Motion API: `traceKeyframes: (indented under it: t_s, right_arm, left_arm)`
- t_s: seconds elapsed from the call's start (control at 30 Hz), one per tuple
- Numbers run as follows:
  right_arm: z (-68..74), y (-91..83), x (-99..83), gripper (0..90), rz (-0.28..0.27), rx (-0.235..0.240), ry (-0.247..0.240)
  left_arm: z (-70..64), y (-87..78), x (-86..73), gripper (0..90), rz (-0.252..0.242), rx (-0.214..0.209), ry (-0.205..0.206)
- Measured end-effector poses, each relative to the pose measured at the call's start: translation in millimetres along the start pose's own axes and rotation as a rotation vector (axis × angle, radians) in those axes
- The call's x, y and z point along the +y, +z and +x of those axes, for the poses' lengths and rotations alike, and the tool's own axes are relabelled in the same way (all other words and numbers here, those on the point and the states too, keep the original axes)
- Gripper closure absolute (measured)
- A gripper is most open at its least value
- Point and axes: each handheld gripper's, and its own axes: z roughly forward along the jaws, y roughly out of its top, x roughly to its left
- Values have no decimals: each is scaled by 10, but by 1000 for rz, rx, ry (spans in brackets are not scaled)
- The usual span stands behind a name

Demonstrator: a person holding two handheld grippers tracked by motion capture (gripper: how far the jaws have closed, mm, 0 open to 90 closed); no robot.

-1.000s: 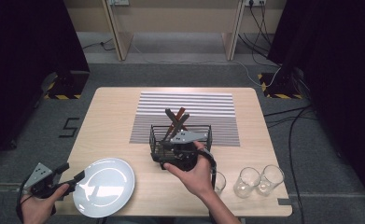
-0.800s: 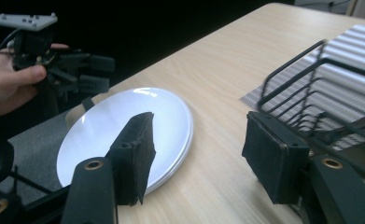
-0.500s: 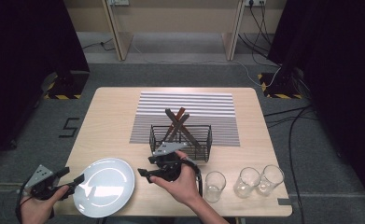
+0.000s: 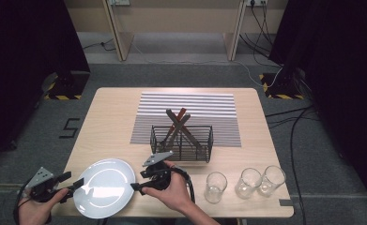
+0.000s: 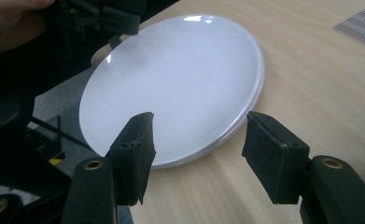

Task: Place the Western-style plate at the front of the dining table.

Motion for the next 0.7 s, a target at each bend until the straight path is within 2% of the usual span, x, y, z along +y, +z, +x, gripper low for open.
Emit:
traceKeyframes:
  t_s: [0.17, 0.23, 0.33, 0.7]
  right_arm:
    - [11, 126, -69, 432, 54, 41, 19]
    - [6, 176, -98, 434, 80, 58, 33]
    - [1, 235, -133, 439, 115, 79, 45]
    - [9, 375, -194, 447, 171, 116, 65]
  left_arm:
    - [-24, 0, -26, 334, 53, -12, -9]
    - [-28, -2, -40, 347, 68, -17, -25]
    - [-28, -12, -59, 356, 88, -9, -27]
    - [-57, 11, -89, 416, 125, -41, -50]
